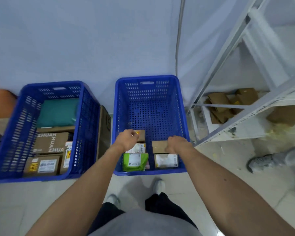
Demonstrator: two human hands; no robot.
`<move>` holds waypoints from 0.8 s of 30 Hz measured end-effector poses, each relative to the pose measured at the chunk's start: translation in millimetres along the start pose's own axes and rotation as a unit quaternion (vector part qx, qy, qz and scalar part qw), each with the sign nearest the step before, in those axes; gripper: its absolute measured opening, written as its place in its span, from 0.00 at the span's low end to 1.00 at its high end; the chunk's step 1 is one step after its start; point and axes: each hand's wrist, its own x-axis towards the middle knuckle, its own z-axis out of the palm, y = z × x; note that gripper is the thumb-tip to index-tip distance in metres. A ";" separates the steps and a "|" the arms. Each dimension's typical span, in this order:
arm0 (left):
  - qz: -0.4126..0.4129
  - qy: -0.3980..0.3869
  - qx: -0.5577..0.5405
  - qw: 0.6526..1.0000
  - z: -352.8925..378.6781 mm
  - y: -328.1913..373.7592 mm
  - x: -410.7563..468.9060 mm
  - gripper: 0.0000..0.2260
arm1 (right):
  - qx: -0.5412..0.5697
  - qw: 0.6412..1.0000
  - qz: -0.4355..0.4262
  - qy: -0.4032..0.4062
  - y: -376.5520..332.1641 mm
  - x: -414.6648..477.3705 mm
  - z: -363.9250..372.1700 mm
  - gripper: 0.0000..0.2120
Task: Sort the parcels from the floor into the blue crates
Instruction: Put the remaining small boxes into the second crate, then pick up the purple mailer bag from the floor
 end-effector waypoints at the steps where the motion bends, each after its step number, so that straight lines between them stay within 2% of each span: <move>1: 0.006 -0.005 0.000 1.000 1.6 -2.8 -7.7 0.11 | 0.011 1.000 0.003 0.004 -5.1 -9.2 1.8 0.15; 6: 0.049 -0.025 0.050 0.997 -6.4 -20.6 -39.9 0.12 | 0.070 0.997 0.033 0.023 -25.9 -51.2 18.6 0.16; 11: 0.137 -0.038 0.163 0.976 -21.6 -46.3 -70.7 0.11 | 0.134 0.985 0.091 0.059 -49.8 -93.9 56.4 0.19; 17: 0.183 -0.075 0.189 0.962 -13.1 -92.5 -105.6 0.11 | 0.148 0.974 0.160 0.057 -81.9 -161.0 143.3 0.21; 24: 0.223 -0.156 0.205 0.940 29.0 -117.6 -150.2 0.11 | 0.225 0.936 0.265 0.054 -96.4 -248.4 234.3 0.25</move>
